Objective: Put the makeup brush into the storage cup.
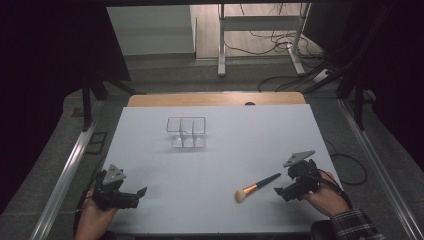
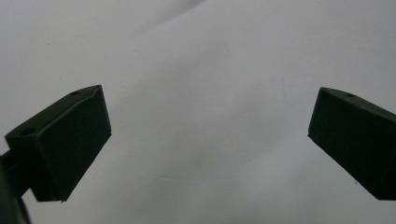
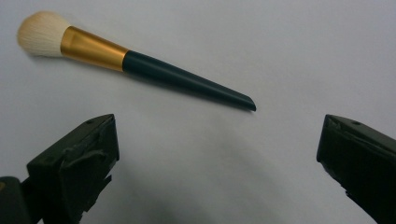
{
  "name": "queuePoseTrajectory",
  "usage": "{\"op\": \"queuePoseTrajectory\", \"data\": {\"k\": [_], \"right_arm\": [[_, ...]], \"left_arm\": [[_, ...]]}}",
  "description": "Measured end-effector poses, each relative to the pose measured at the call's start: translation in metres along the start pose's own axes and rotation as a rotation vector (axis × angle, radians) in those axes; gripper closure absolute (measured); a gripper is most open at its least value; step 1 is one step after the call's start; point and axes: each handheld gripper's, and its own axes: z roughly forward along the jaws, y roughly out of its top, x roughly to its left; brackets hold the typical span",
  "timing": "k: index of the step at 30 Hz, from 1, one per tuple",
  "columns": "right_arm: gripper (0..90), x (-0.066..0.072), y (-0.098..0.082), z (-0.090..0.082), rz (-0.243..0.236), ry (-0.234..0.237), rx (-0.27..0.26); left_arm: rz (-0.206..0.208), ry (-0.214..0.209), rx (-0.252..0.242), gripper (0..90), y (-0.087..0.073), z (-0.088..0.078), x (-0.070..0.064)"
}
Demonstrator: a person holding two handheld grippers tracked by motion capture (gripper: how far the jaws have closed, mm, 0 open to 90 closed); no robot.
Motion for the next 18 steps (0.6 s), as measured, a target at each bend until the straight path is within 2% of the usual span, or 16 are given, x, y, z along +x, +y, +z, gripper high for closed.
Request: {"op": "queuePoseTrajectory", "data": {"k": [7, 18], "right_arm": [[0.0, -0.001, 0.003, 0.002, 0.006, -0.009, 0.025], [0.0, 0.005, 0.016, 0.009, -0.039, 0.005, 0.073]], "left_arm": [[-0.009, -0.006, 0.004, 0.0, 0.001, 0.001, 0.0], [0.005, -0.001, 0.02, 0.0, 0.002, 0.003, -0.002]]}}
